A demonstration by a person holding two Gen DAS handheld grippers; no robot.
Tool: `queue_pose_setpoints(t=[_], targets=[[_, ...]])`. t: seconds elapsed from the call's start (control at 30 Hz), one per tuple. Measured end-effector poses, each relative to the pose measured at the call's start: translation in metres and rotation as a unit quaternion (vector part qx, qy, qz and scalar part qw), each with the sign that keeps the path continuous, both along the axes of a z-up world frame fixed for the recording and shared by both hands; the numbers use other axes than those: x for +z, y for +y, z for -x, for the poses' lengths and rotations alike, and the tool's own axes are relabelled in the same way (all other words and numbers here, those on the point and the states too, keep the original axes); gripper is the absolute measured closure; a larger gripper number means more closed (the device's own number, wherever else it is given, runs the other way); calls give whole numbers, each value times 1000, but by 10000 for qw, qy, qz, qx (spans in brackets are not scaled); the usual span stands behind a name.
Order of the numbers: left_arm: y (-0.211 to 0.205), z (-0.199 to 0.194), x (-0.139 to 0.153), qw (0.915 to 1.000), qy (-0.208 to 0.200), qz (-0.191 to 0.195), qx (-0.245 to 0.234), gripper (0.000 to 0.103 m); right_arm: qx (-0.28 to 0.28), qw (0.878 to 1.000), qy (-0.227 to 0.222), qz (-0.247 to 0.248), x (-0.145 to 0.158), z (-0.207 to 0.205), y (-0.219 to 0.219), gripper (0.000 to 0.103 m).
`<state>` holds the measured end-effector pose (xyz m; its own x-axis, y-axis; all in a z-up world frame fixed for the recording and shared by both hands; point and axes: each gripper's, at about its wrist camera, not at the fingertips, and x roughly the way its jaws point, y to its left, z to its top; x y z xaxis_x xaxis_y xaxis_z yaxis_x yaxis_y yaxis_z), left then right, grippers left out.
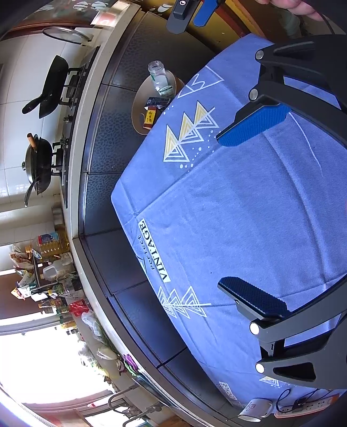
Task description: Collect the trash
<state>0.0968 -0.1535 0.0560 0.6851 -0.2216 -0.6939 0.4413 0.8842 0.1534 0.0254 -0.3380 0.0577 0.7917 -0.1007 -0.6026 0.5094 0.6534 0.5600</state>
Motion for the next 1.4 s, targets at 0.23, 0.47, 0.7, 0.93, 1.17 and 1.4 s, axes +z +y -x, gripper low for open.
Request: queue_pose_setpoints(t=[0.23,0.47,0.7,0.93,1.17,1.4], targets=[[-2,1,-3,9999,80,-12,-108,6,-32,10000,24,-43,-2,2,-2,4],[-2,1,-3,9999,74,-48,-118,6,-28,10000,26,-52,-3,2,-2,4],[-3,1,-4,9998,64,-79,-146,6,-54,10000,36,-70,-4,2,-3,4],[-4,2,-5,9998,62,-108,-156,6,-55,10000,37,-72,-4,2,-3,4],[-4,2,-5,9998,69,-111,-160,6,-51,10000,37,-76,-5,2,-3,4],[-5,4,-3,9998,67,-113,-115,6,-102,9997,6,-219,-14,7,-11,4]])
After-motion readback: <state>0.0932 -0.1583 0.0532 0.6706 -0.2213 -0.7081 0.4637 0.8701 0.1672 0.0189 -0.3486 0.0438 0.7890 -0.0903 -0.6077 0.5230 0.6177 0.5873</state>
